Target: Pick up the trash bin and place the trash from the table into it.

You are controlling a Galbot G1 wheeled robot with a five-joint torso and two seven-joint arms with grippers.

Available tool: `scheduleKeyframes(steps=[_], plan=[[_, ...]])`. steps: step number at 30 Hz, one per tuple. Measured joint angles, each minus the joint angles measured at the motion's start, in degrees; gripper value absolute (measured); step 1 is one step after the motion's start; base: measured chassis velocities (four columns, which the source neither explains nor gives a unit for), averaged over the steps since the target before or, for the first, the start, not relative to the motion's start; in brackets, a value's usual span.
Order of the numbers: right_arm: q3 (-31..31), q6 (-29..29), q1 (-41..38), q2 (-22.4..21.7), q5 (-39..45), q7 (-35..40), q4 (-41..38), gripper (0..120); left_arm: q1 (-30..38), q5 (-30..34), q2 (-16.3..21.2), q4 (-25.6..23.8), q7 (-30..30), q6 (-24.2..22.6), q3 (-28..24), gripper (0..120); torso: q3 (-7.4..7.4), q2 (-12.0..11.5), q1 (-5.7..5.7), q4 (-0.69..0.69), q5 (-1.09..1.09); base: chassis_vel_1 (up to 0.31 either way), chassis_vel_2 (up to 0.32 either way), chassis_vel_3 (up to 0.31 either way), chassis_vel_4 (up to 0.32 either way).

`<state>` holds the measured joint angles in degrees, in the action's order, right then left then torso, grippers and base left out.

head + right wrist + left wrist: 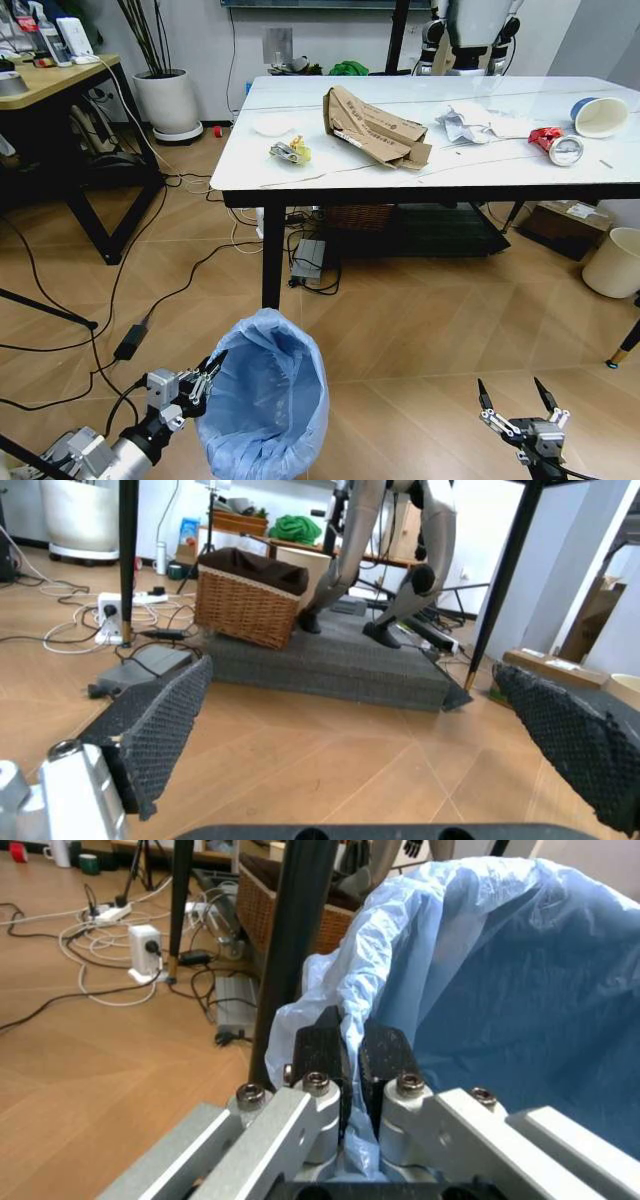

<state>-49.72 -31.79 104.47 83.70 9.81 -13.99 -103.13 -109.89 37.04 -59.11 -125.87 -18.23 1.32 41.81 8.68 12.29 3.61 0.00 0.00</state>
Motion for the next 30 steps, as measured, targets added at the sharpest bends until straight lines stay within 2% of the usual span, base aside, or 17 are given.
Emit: scheduleKeyframes(steps=[9,22,30], plan=[[-0.07,0.02,-0.51,0.11,0.11,0.04,0.46,100,0.5,1.69,0.04,0.26,-0.99,-1.12,0.03,0,1.0,1.39,0.37,0.01,0.0,0.0,0.0,0.0,0.0],[-0.11,0.76,-0.95,-0.14,0.37,0.51,0.09,100,0.63,3.54,-0.34,0.18,-0.94,-2.27,0.35,0,3.67,5.01,1.33,0.0,0.0,0.0,0.0,0.0,0.0],[-0.07,0.94,-1.03,-0.29,0.44,0.68,-0.08,100,0.29,3.78,-0.79,-0.02,-0.71,-2.61,0.44,0,4.46,6.13,1.65,0.01,0.0,0.0,0.0,0.0,0.0]])
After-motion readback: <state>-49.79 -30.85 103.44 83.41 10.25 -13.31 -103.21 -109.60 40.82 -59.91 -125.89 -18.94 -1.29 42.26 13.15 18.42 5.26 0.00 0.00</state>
